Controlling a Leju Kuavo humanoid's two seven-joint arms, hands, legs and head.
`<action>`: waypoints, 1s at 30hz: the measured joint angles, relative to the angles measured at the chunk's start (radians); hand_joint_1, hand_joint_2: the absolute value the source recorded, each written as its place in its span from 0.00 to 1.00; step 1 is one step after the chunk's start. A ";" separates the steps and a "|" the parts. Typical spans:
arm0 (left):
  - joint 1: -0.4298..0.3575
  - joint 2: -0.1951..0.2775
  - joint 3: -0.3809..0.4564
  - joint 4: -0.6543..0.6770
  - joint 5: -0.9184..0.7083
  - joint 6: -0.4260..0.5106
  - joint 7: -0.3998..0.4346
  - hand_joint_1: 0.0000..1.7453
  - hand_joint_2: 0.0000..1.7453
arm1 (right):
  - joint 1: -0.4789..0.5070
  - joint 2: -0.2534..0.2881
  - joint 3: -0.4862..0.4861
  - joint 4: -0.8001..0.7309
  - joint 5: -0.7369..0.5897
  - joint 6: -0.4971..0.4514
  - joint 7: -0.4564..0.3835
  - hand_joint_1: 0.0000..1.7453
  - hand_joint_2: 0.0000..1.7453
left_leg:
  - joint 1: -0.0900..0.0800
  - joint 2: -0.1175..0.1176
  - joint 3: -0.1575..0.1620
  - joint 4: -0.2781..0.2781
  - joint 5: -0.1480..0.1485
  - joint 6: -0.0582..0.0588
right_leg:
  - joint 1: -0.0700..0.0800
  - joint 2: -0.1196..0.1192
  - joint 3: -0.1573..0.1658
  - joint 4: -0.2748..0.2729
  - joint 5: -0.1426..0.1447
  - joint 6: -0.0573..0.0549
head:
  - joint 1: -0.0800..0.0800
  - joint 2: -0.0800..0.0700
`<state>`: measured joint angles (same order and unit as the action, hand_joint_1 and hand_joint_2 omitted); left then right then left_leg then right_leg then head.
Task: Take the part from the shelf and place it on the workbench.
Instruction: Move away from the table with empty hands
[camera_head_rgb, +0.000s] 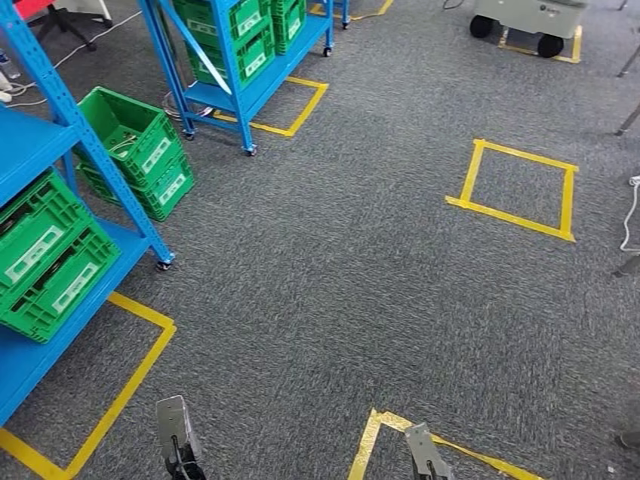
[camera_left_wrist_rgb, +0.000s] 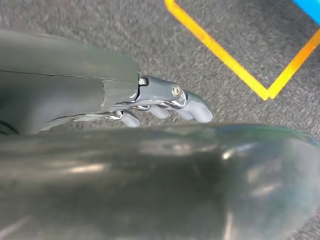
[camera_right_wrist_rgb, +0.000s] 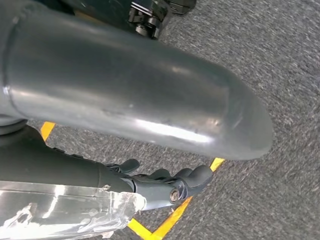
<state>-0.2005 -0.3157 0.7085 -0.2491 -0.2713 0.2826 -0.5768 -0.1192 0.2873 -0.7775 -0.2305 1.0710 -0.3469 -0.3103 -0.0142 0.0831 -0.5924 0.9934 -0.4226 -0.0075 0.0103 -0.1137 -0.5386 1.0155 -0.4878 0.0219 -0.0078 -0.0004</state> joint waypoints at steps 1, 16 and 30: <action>0.006 0.003 -0.001 0.000 0.000 -0.007 -0.004 0.00 0.00 | 0.005 -0.001 -0.004 0.000 -0.009 -0.001 -0.006 0.00 0.00 | 0.001 -0.014 -0.001 0.000 0.001 0.005 | 0.000 -0.012 0.004 -0.002 -0.003 0.004 | 0.001 0.000; 0.071 0.045 -0.061 0.000 -0.046 -0.076 -0.018 0.00 0.00 | 0.071 -0.029 -0.105 0.001 -0.135 -0.013 -0.062 0.00 0.00 | 0.022 -0.213 -0.015 -0.003 0.025 -0.010 | -0.028 0.189 -0.005 0.011 -0.002 0.013 | 0.016 0.000; 0.103 0.065 -0.117 0.000 -0.086 -0.113 -0.029 0.00 0.00 | 0.092 -0.034 -0.195 -0.001 -0.184 -0.015 -0.079 0.00 0.00 | -0.005 -0.015 0.024 -0.002 -0.014 0.001 | -0.003 0.007 -0.001 0.007 -0.002 -0.007 | 0.004 0.000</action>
<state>-0.0977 -0.2503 0.5915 -0.2491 -0.3569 0.1696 -0.6061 -0.0268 0.2533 -0.9722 -0.2312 0.8868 -0.3620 -0.3895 -0.0196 0.0685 -0.5686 0.9914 -0.4370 -0.0064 0.0073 -0.1072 -0.5395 1.0228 -0.4898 0.0150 -0.0039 -0.0004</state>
